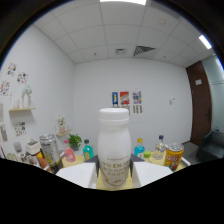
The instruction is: Make me a cup of Mount Fuji.
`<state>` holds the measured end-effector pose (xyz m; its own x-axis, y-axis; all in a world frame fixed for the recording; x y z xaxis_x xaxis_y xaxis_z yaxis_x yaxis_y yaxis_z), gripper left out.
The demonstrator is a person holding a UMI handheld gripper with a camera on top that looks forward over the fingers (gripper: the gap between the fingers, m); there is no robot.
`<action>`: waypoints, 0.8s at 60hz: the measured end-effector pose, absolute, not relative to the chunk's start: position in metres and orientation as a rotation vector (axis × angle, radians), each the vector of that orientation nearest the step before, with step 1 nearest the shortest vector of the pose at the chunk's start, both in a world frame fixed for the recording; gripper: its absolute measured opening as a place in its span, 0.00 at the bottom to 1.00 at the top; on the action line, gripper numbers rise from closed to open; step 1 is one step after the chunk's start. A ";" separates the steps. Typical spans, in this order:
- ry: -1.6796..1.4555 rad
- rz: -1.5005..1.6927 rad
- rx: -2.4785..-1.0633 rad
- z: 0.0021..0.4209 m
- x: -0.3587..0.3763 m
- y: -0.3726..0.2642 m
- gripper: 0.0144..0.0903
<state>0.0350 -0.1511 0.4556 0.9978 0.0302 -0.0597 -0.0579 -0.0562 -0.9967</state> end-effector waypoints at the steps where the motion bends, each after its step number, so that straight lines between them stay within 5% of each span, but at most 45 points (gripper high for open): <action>1: 0.024 0.077 -1.618 0.458 0.037 -0.156 0.45; 10: 0.030 0.096 -1.575 0.441 0.060 -0.192 0.44; 34: 0.146 0.085 -1.841 0.197 0.122 -0.223 0.44; 48: -0.168 -0.180 -1.963 0.126 0.131 -0.221 0.44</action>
